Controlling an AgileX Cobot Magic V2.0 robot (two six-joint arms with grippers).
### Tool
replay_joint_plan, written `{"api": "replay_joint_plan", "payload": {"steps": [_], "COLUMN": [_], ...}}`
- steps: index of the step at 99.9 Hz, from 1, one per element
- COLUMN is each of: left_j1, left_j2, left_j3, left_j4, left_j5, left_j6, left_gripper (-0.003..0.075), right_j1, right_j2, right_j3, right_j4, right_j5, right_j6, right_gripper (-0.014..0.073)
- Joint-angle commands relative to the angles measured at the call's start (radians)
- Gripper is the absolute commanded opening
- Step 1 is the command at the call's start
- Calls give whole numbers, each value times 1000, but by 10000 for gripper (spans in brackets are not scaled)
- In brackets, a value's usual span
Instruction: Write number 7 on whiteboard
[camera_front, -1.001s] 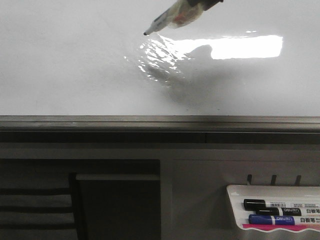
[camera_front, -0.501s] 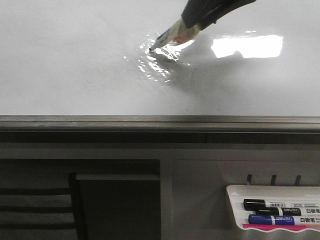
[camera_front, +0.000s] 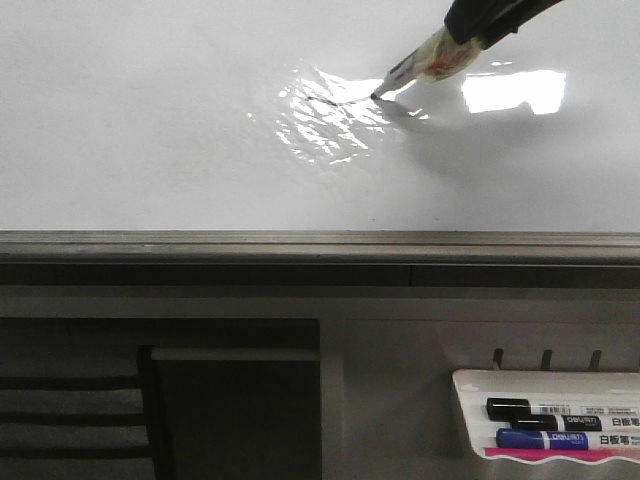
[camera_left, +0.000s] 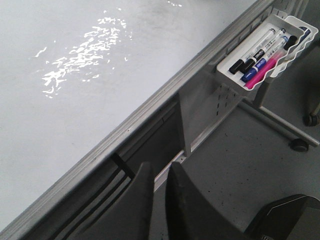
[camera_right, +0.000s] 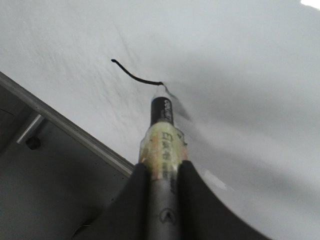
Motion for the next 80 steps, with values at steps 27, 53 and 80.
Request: {"api": "replay_joint_plan", "payload": {"steps": [27,53,80], "left_j1": [4,4,2], "left_j2": [-1,-1,61], "left_j3": [-27,-27,-30], "left_j4": [-31,-35,-99], "left_j5": [-66,-66,-96], "left_j6": [-10,-10,3], "left_gripper": [38,38,38], "right_j1": [33,74,74], "right_j2": [23,30,-42], "right_j3": [-6,18,-64], "right_j4": [-15,-4,225], "right_j5": [7,8,139], "right_j6": [11,11,-158], "right_gripper": [-64,-64,-64]}}
